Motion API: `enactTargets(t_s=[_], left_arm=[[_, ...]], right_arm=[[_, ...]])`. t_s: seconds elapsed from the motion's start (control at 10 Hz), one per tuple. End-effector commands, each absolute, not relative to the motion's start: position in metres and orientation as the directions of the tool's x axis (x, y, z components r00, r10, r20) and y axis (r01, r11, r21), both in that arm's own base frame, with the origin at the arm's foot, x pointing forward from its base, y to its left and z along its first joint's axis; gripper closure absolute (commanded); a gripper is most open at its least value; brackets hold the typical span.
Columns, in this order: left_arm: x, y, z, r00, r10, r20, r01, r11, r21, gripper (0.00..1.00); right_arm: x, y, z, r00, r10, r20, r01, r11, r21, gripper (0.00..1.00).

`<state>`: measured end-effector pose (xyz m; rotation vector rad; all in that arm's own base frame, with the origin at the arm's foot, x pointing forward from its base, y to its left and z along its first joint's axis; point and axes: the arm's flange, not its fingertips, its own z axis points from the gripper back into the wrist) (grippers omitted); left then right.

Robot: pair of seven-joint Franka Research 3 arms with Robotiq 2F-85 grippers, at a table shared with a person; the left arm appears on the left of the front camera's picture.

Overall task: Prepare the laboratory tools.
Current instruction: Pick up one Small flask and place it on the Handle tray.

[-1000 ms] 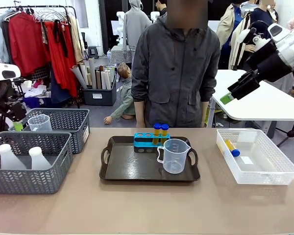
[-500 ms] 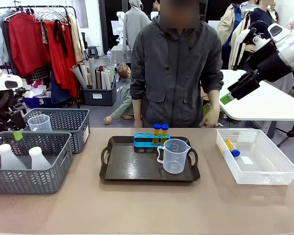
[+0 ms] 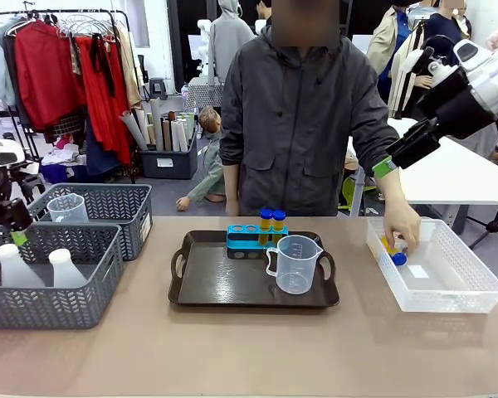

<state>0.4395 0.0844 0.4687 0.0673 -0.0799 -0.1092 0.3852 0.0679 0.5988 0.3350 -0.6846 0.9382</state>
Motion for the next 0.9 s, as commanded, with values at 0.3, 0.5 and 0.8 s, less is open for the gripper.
enactTargets(t_s=[0.3,0.5,0.8], left_arm=[[0.44,0.095,0.441,0.994,-0.076,0.077,0.071,0.996,0.06,0.0],[0.442,0.091,0.435,0.993,-0.087,0.077,0.083,0.995,0.05,0.0],[0.447,0.094,0.43,0.992,-0.087,0.091,0.083,0.995,0.051,0.02]], right_arm=[[0.385,0.067,0.597,0.385,0.61,0.693,-0.838,0.545,-0.013,0.0],[0.385,0.067,0.597,0.385,0.61,0.693,-0.838,0.545,-0.013,0.0],[0.385,0.067,0.597,0.385,0.61,0.693,-0.838,0.545,-0.013,0.0]])
